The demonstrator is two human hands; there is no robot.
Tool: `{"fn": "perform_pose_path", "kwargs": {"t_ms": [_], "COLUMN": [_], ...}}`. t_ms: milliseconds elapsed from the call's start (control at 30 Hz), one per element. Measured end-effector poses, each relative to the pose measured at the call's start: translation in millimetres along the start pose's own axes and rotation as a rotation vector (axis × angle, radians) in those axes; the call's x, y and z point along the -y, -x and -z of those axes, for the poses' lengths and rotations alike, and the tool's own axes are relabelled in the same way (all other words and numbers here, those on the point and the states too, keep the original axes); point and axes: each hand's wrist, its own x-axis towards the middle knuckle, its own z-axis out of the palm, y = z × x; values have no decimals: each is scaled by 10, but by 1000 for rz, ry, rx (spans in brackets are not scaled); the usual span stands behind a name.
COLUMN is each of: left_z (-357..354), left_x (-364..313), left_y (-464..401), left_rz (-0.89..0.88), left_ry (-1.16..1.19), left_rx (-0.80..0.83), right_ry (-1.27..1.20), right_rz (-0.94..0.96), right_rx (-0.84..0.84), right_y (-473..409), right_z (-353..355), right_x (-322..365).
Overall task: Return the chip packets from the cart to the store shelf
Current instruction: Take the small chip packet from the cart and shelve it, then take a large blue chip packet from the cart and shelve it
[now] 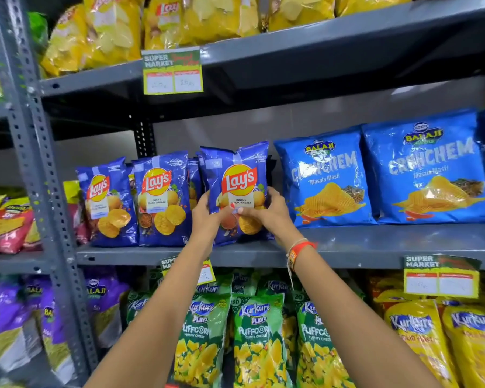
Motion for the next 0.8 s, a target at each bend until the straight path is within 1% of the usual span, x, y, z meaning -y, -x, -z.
{"fn": "perform_pose_path", "kwargs": {"t_ms": [100,233,367,467,533,633,733,800], "left_z": [-44,-110,-139,-152,-172,-198,-234,-285], "left_x": [122,146,125,217,323,621,1038,1357], "left_y": [-5,118,394,698,950,1384,1879,2240], "left_rz": [21,-2,-154,-267,-292,-270,-156,-39], "left_ry": [-9,-17,-81,-85,-79,-100,-113,-125], "left_rx": [-29,-118,-266,-318,-335,-342,-321,-279], "right_ry": [14,17,18,-51,-116,-177,-141,-63], "right_rz": [-17,33,153,182,142,-5,-147,-277], "right_rx": [-27,-84,-160,-191,-181,-149,-112,-75], "right_y": [-14,48,285,611,842,1219,1656,1955], "right_z": [9,61,155,242,317,434,572,698], "right_x": [-86,-140,-147,-245,-350,-654,-1113,-1493]}}
